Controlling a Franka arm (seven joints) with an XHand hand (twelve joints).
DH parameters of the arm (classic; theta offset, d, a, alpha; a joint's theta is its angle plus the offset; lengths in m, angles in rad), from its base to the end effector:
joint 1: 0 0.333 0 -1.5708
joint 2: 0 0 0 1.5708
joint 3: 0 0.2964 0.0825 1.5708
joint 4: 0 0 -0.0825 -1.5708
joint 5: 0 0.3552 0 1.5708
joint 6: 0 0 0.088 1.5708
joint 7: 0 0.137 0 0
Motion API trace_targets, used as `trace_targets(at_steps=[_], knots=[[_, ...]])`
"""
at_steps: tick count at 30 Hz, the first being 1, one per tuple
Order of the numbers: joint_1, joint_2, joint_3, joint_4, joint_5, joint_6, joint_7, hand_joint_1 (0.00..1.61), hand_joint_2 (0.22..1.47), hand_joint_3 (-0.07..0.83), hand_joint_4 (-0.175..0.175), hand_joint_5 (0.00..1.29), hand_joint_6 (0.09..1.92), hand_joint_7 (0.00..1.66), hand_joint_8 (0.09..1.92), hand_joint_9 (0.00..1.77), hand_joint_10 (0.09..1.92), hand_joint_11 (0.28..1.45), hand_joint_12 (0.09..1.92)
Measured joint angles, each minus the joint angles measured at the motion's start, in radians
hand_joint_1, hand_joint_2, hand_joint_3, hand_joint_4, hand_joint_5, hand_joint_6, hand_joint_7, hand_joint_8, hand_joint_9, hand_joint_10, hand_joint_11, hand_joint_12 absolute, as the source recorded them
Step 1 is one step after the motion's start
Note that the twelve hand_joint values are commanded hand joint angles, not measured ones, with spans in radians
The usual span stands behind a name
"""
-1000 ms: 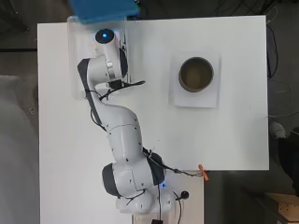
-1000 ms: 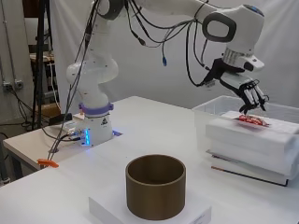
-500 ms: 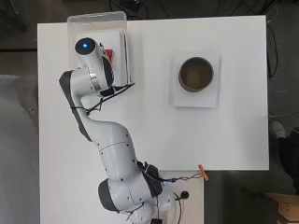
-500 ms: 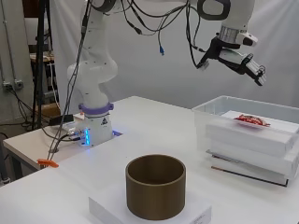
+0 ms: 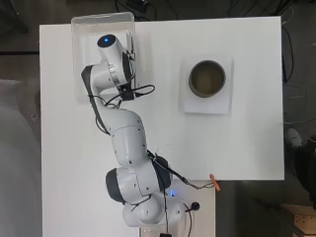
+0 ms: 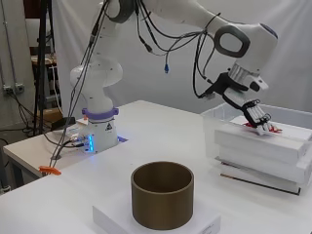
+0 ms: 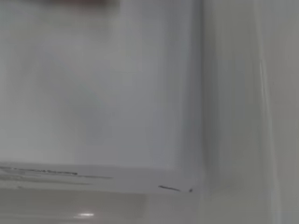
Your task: Teleoperate dual arm-hand system to remove items from a box
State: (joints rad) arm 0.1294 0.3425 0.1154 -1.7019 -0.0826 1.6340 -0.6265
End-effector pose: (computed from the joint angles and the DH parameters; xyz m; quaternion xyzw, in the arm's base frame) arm 0.5441 0.1208 0.3363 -0.8827 -0.4236 0.2025 0.0185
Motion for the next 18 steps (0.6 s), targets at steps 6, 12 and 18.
trace_targets(at_steps=[6, 12, 18], knots=[[0.022, 0.073, 0.033, 0.095, 0.01, -0.015, 0.022, 0.19, 0.84, -0.005, 0.133, 0.3, 0.09, 0.3, 0.09, 0.39, 0.09, 0.44, 0.09], [0.037, 0.091, 0.063, 0.108, -0.001, -0.008, 0.03, 0.47, 0.93, 0.007, 0.165, 0.52, 0.09, 0.54, 0.09, 0.64, 0.09, 0.53, 0.09], [0.043, 0.0, 0.057, -0.038, -0.043, 0.098, 0.114, 0.98, 1.13, 0.002, 0.175, 0.9, 1.06, 1.21, 1.89, 1.42, 1.88, 0.92, 1.77]])
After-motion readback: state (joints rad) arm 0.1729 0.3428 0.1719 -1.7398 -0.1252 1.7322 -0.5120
